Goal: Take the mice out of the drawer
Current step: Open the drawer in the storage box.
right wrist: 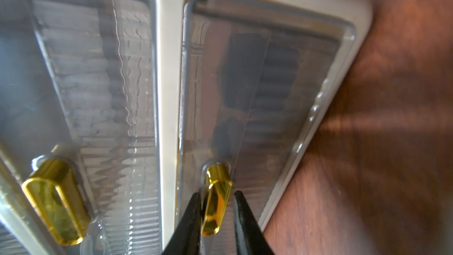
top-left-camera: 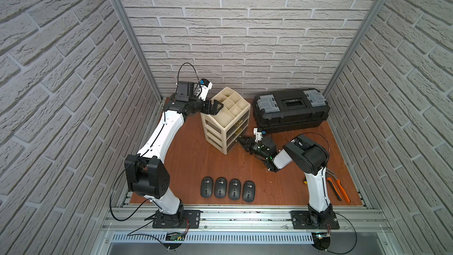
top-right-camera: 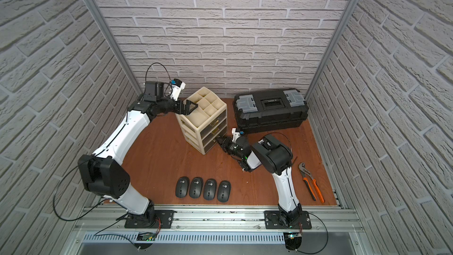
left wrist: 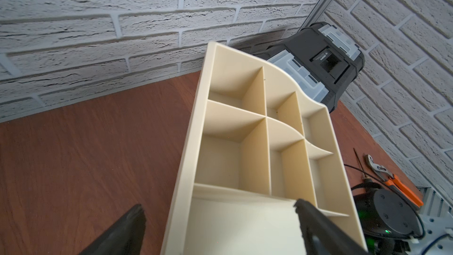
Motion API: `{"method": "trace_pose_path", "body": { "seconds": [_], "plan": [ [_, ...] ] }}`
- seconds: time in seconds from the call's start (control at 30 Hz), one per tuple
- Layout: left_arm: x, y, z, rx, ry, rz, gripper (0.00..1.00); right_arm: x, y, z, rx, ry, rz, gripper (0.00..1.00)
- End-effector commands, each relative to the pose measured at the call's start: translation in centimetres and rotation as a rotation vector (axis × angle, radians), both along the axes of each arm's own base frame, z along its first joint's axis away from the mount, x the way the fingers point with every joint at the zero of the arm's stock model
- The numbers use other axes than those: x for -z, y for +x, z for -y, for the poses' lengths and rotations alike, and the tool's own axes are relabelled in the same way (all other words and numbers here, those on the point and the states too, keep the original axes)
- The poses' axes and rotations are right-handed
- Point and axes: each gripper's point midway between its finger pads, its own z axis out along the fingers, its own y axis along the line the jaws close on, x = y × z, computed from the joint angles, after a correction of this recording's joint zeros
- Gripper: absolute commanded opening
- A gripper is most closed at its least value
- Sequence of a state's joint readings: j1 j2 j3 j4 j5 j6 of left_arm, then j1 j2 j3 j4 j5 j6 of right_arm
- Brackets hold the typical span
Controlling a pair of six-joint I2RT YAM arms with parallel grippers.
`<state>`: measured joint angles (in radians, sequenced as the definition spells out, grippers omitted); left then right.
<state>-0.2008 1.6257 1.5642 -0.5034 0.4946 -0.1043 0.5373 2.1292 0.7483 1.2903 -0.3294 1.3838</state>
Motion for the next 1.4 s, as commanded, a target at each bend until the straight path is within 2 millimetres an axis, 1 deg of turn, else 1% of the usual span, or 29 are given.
{"method": "trace_pose_path", "body": {
  "seconds": [0.0, 0.13, 0.33, 0.43, 0.73, 0.9, 1.0, 1.03, 1.23, 1.37],
  "plan": [
    [6.9, -1.3, 0.5, 0.02, 0.09, -0.195, 0.98, -1.0, 0.3, -0.3, 0.013, 0.039, 0.039, 0.18],
    [7.6, -1.1, 0.1, 0.001, 0.119, -0.21, 0.98, -0.9, 0.0, 0.4, 0.036, 0.073, 0.016, 0.12],
    [8.3, -0.9, -0.6, -0.031, 0.159, -0.224, 0.97, -1.4, -0.9, 1.2, 0.045, 0.064, 0.018, 0.1],
    [8.5, -0.8, -1.1, -0.048, 0.174, -0.232, 0.97, -1.0, -1.6, 1.8, 0.051, 0.061, -0.004, 0.09],
    [8.3, -0.9, -1.7, -0.061, 0.175, -0.228, 0.97, 0.0, -3.6, 3.9, 0.074, 0.031, -0.05, 0.08],
    [8.1, -0.9, -1.8, -0.063, 0.178, -0.225, 0.97, 0.9, -5.1, 5.3, 0.085, 0.004, -0.081, 0.08],
    [8.1, -1.0, -1.8, -0.063, 0.179, -0.224, 0.97, 2.0, -6.0, 6.1, 0.089, -0.024, -0.108, 0.07],
    [8.1, -1.0, -1.8, -0.065, 0.18, -0.225, 0.97, 1.0, -6.1, 6.2, 0.089, -0.012, -0.087, 0.07],
    [8.3, -1.1, -1.9, -0.067, 0.185, -0.23, 0.97, 1.7, -7.6, 7.9, 0.109, -0.052, -0.112, 0.06],
    [8.4, -1.1, -1.9, -0.066, 0.186, -0.231, 0.97, 1.8, -8.1, 9.2, 0.126, -0.075, -0.12, 0.06]
  ]
}}
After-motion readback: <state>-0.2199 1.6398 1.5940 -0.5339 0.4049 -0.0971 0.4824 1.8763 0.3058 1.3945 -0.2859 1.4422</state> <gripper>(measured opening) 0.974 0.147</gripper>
